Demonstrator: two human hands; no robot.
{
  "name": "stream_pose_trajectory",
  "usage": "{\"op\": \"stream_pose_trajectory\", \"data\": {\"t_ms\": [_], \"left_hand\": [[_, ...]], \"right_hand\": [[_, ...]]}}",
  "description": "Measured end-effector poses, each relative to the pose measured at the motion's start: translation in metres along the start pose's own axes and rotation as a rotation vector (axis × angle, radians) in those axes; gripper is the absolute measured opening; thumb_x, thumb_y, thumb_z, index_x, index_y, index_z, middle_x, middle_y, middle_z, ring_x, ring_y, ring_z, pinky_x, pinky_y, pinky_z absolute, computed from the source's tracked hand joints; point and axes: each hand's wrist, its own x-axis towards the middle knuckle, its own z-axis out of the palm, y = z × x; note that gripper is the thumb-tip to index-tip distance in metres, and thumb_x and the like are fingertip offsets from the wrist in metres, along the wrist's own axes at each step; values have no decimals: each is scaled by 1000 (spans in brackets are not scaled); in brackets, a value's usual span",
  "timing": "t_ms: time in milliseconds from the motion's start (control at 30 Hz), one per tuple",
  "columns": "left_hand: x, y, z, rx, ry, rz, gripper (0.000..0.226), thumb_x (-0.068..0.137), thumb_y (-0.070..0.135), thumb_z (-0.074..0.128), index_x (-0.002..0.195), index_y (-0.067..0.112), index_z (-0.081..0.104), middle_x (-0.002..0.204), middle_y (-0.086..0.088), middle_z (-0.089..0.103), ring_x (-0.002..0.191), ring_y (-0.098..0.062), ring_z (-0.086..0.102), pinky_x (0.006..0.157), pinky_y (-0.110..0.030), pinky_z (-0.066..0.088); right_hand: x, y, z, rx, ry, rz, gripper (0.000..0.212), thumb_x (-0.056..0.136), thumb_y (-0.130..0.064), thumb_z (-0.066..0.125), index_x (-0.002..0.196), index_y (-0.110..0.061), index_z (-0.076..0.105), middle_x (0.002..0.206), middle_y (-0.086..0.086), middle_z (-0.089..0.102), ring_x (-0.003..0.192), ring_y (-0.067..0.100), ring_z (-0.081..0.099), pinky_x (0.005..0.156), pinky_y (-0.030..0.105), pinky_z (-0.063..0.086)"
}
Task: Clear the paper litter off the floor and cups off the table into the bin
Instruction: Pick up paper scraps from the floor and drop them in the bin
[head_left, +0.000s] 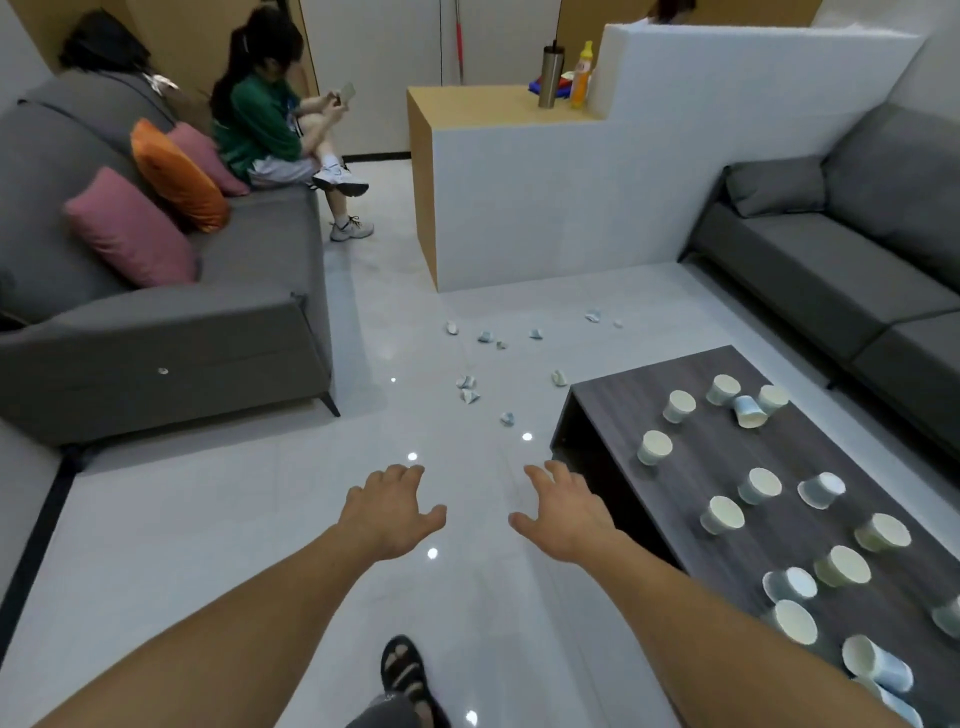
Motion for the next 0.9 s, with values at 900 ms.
{"op": "stream_pose_trajectory", "data": {"t_ms": [900], "left_hand": [[574, 28, -128, -38, -248, -15, 74, 90, 59, 42, 150, 21, 22, 151, -2, 32, 135, -25, 34, 106, -39, 34]], "right_hand": [[567, 102, -136, 20, -256, 41, 73, 92, -48, 52, 152, -22, 19, 154, 5, 22, 133, 27, 34, 99, 38, 41]]}}
